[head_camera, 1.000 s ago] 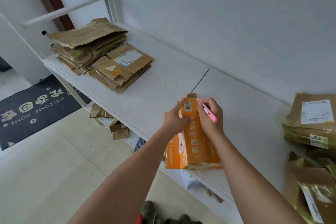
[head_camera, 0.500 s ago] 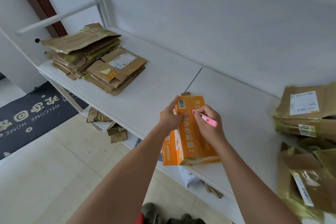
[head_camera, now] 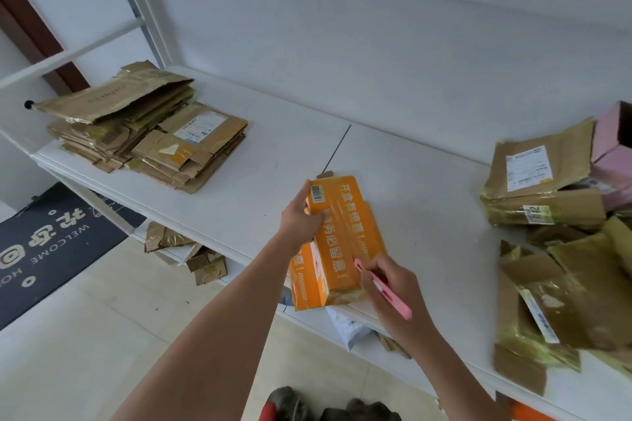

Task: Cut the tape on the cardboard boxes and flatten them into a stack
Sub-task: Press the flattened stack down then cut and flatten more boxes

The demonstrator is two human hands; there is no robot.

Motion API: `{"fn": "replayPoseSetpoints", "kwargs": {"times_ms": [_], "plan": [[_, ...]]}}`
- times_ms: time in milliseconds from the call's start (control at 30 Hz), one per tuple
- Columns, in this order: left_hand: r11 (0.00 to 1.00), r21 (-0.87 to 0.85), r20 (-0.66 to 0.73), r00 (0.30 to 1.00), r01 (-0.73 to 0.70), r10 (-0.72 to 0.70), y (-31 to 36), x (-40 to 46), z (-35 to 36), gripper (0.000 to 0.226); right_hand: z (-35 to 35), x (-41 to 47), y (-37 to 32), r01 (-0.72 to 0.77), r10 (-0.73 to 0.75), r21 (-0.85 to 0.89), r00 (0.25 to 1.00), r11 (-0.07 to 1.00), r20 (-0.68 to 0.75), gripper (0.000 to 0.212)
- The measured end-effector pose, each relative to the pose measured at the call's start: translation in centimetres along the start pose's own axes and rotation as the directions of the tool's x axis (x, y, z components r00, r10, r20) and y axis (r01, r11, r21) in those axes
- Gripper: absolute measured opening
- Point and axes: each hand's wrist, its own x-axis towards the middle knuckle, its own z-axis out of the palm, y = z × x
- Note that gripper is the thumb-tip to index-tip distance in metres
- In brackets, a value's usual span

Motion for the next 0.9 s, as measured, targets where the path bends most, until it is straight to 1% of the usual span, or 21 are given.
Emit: {"fn": "replayPoseSetpoints", "kwargs": {"times_ms": [100,267,367,433,533,633,667,733,767,800,833,867,900], "plan": [[1.000,0.010,0.000,1.000,-0.009,0.009,-0.1,0.0,0.1,0.074,0.2,-0.9,0.1,0.028,-0.029,-0.024,0.999,0.999,-0.038,0.027],[1.000,0.003,-0.005,1.000,-0.008,0.008,-0.1,0.0,0.3,0.074,0.1,-1.5,-0.2,0.068,-0.076,-0.119,0.995,0.991,-0.061,0.014],[1.000,0.005,-0.013,1.000,-0.005,0.005,-0.1,0.0,0.4,0.073,-0.1,-2.1,0.0,0.090,-0.101,-0.177,0.994,0.980,-0.052,0.025],[1.000,0.013,-0.019,1.000,-0.004,0.005,-0.1,0.0,0.4,0.073,-0.3,-2.7,0.0,0.097,-0.106,-0.189,0.994,0.977,-0.041,0.027],[1.000,0.016,-0.029,1.000,-0.002,0.003,-0.3,0.3,0.4,0.072,-0.7,-3.5,-0.1,0.046,-0.053,-0.159,0.998,0.986,-0.037,0.012],[1.000,0.020,-0.053,0.998,-0.018,0.019,-0.2,0.3,0.6,0.071,-1.6,-4.2,-0.5,-0.003,0.005,-0.077,1.000,0.997,0.018,0.009],[0.999,0.034,-0.065,0.997,-0.033,0.035,-0.2,0.4,0.6,0.068,-2.0,-4.5,-0.7,-0.022,0.023,-0.053,0.999,0.998,0.024,0.013],[0.986,0.146,-0.079,0.993,-0.074,0.086,0.0,0.0,0.9,0.064,-2.8,-5.4,-1.1,-0.078,0.078,0.004,0.996,0.997,-0.047,0.019],[0.962,0.251,-0.076,0.988,-0.109,0.131,0.2,-0.2,1.2,0.065,-3.2,-5.8,-1.2,-0.111,0.115,0.040,0.986,0.993,-0.121,0.017],[0.900,0.403,-0.050,0.978,-0.168,0.205,0.1,-0.1,1.5,0.069,-3.5,-6.3,-1.1,-0.146,0.157,0.070,0.966,0.987,-0.203,0.015],[0.781,0.578,0.008,0.959,-0.235,0.283,0.0,-0.1,1.9,0.074,-3.8,-6.6,-1.0,-0.180,0.199,0.093,0.938,0.979,-0.285,0.015],[0.619,0.730,0.086,0.937,-0.290,0.337,-0.2,0.0,2.2,0.076,-4.1,-6.8,-0.9,-0.201,0.225,0.104,0.907,0.974,-0.357,0.016],[0.472,0.815,0.175,0.920,-0.336,0.352,-0.4,0.0,2.4,0.073,-4.4,-6.9,-0.8,-0.207,0.233,0.107,0.881,0.972,-0.413,0.017]]}}
